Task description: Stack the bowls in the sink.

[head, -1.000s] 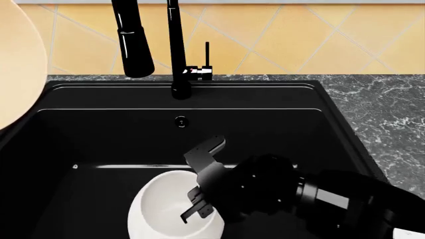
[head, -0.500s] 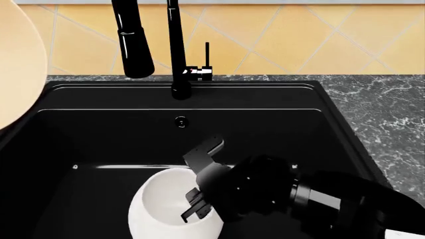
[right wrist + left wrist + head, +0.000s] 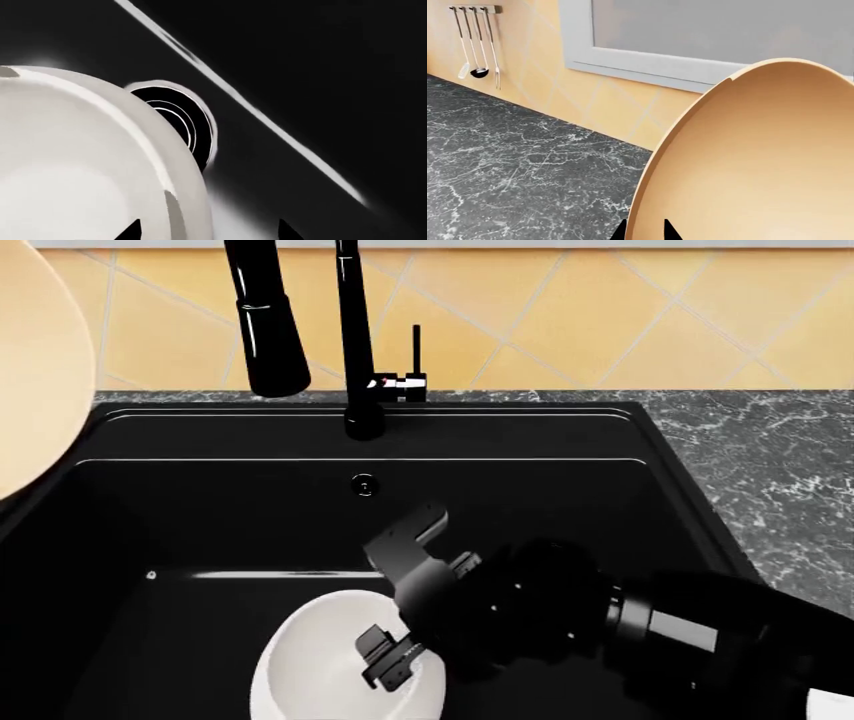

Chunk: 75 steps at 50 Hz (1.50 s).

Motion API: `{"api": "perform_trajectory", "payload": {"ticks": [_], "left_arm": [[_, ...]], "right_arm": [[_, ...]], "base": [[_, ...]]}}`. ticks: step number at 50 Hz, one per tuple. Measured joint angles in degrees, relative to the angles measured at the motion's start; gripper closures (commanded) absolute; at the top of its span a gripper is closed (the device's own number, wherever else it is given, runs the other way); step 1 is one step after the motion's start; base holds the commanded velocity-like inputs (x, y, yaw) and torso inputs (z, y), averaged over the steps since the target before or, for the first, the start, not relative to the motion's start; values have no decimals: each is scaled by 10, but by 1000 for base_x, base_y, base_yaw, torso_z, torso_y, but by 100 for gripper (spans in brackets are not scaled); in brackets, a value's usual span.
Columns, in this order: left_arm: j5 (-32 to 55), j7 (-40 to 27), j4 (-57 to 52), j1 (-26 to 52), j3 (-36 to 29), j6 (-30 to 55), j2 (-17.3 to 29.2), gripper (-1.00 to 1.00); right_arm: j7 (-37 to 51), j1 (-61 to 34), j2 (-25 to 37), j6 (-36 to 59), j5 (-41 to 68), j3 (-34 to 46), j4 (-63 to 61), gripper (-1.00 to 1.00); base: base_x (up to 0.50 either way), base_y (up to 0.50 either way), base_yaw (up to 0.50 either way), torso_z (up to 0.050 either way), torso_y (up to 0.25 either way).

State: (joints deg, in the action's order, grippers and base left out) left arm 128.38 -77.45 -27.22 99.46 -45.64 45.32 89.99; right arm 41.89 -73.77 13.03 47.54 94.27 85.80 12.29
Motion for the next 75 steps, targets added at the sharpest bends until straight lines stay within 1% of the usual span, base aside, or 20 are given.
{"api": "perform_trajectory", "payload": {"ticks": [20, 35, 46, 57, 75], "left_arm": [[2, -1, -2, -6, 9, 1, 0, 100], [9, -11, -1, -5, 20, 10, -7, 100], [19, -26, 3, 0, 31, 21, -19, 100], [22, -34, 8, 2, 36, 28, -33, 100], [22, -43, 17, 6, 40, 40, -53, 100]], "right_arm": [[20, -34, 30, 8, 32, -29, -91, -100], [63, -86, 74, 23, 91, -67, -186, -100], [106, -143, 116, 43, 150, -93, -248, -100], [139, -205, 171, 64, 205, -119, -297, -100], [208, -344, 254, 101, 310, -153, -321, -100]], "base": [[0, 0, 0, 0, 0], [0, 0, 0, 0, 0], [0, 0, 0, 0, 0], [0, 0, 0, 0, 0], [0, 0, 0, 0, 0]]}}
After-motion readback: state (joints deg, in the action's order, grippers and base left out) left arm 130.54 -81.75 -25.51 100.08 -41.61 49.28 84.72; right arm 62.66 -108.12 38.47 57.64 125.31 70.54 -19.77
